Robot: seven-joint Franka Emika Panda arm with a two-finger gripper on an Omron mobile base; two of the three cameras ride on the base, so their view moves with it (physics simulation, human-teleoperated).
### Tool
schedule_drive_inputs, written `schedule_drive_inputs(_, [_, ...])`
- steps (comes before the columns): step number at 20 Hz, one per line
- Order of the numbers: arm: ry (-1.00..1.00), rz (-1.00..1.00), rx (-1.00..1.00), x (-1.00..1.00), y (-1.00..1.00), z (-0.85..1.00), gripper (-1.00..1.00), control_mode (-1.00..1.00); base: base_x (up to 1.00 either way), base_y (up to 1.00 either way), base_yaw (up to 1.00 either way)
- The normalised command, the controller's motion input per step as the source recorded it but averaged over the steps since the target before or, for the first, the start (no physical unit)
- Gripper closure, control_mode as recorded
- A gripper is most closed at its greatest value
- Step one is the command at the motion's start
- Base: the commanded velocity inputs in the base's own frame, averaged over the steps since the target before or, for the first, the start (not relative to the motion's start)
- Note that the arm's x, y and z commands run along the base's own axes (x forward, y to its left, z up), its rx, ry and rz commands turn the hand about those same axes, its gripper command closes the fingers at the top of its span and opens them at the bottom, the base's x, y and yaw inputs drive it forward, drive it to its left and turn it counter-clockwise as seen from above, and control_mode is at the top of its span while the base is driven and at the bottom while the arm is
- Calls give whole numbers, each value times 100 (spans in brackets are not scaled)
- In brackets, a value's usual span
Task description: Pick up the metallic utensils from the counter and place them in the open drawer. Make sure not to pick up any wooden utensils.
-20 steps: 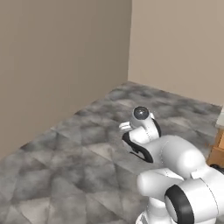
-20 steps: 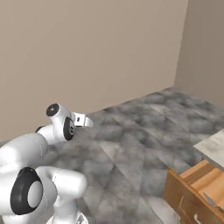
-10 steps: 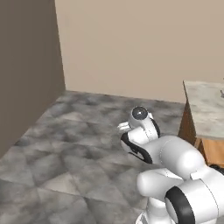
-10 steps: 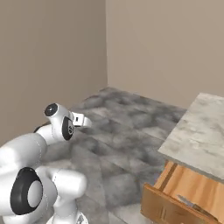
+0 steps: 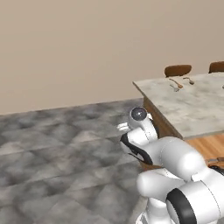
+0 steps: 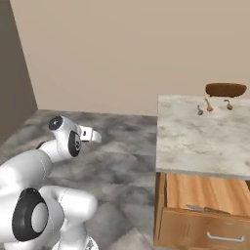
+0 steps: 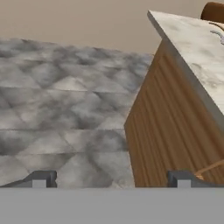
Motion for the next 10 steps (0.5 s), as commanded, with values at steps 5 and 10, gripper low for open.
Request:
schedule_drive_inputs(5, [0,0,0,0,0,0,-100,100,83,95,-63])
schedule_drive_inputs(10, [0,0,0,0,0,0,-100,100,100,93,-64])
